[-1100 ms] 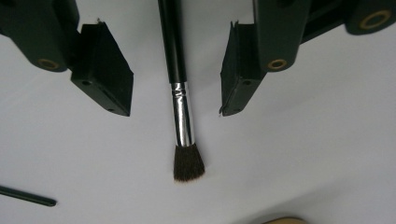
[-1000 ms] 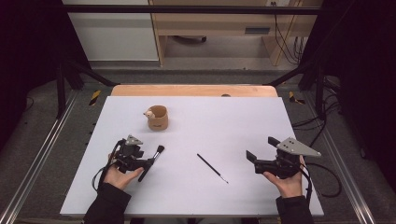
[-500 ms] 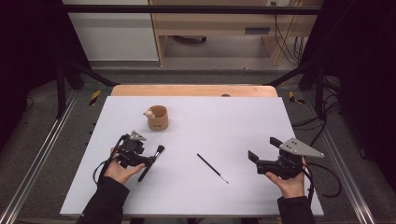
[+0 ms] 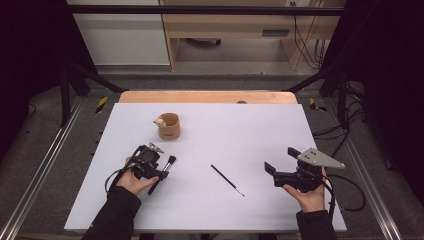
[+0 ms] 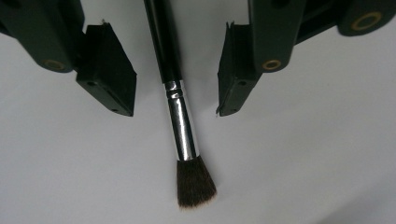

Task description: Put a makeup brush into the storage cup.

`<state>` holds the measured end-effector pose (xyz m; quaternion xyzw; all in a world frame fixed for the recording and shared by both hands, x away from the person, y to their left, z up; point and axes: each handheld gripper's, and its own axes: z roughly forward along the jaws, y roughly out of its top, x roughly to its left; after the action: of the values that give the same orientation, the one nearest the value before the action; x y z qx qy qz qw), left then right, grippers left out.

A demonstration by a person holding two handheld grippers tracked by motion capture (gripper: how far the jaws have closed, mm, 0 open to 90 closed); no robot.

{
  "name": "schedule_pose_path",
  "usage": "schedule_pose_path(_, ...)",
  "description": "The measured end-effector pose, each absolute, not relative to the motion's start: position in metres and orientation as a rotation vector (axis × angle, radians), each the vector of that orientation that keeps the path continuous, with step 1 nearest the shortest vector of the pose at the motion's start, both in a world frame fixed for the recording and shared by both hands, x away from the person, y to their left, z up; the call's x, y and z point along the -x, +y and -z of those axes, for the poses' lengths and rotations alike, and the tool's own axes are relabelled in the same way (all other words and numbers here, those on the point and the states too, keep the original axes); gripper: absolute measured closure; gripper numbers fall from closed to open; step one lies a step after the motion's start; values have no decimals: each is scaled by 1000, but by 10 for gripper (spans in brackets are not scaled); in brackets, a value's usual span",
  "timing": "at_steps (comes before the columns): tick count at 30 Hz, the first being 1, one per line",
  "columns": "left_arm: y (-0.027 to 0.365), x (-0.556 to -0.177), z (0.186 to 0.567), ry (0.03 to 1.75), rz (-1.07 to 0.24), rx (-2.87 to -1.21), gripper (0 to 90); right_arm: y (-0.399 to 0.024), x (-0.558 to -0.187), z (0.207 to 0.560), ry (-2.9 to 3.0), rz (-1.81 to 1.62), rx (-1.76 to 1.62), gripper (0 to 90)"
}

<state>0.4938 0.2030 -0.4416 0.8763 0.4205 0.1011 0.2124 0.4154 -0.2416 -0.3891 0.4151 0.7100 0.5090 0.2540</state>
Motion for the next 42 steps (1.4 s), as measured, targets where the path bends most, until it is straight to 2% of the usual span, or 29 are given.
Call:
schedule_pose_path(28,192,-501,446,1247,-181,-2557,761,-241,-416,390,1939,-1377,-1129,54)
schedule_pose_path(42,186,-500,445,1219,-198,-2613,782,-240,-416,389,1942,-1377,-1128,53)
